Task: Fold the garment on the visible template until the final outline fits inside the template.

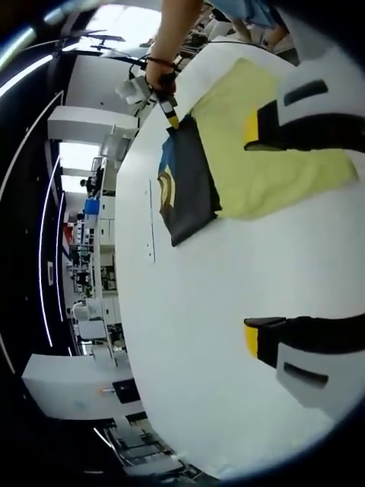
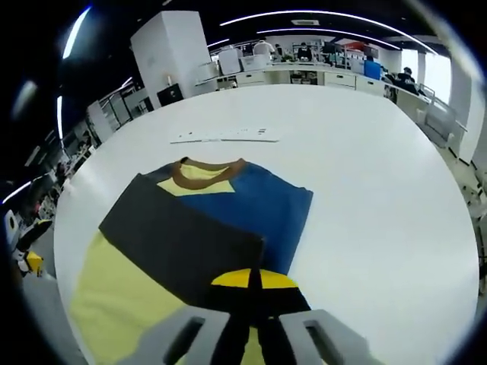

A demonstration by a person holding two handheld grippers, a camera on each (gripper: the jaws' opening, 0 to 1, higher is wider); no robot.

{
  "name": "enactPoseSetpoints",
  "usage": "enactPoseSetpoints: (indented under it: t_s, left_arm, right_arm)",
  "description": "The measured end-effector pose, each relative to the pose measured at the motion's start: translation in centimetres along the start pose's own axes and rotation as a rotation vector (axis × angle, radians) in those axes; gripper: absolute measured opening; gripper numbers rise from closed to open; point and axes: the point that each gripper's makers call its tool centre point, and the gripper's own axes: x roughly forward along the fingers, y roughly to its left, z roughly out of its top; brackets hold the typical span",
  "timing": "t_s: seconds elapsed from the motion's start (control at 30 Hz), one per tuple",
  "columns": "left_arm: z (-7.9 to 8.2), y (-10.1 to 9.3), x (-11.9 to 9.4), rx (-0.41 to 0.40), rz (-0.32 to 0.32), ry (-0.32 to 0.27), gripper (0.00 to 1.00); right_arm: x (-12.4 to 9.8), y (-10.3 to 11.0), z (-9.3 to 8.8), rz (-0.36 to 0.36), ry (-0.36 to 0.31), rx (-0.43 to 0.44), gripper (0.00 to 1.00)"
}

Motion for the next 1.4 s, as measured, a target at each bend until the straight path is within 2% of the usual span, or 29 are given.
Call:
enactPoseSetpoints:
  t_s: [0.17, 0.33, 0.43, 0.7, 0.8, 0.93, 1.1, 1.27, 1.4]
  left_arm:
    - [0.3, 0.4, 0.6, 0.000, 0.017, -0.019, 0.78]
    - [1.1, 0.8, 1.6, 0.012, 0.031, -0.046, 0.72]
    - [1.7, 0.8, 2.2, 0.011, 0.029, -0.067, 0.69]
    - [2.9, 0.8, 4.6, 0.049, 0.027, -0.100, 0.58]
    - [3.0, 0.9, 5.6, 0.042, 0.026, -0.097, 0.51]
    - [2.7, 0.8, 7.0, 0.048, 0.025, -0.087, 0.50]
    - [1.7, 0.4, 9.0, 0.073, 0.019, -0.052, 0.45]
    - [0.6, 0.1, 10.5, 0.075, 0.009, -0.021, 0.40]
    - [0.0, 0.0, 11.7, 0.083, 0.006, -0.020, 0.35]
  right_arm:
    - [0.2, 0.0, -0.3, -0.006, 0.003, -0.011, 0.02]
    - [-0.4, 0.7, 0.2, 0.016, -0.035, -0.009, 0.31]
    - [-1.0, 1.0, 0.7, 0.020, -0.059, -0.036, 0.43]
    - [-3.2, 3.1, 1.0, 0.093, -0.104, -0.131, 0.66]
    - [-4.1, 3.7, 0.7, 0.116, -0.117, -0.151, 0.71]
    - [-5.3, 4.2, 0.2, 0.137, -0.139, -0.175, 0.78]
    - [-7.0, 4.4, -0.8, 0.146, -0.161, -0.196, 0.83]
    - [-8.1, 4.1, -2.3, 0.146, -0.161, -0.196, 0.84]
    - [-8.9, 3.9, -3.3, 0.146, -0.169, -0.172, 0.86]
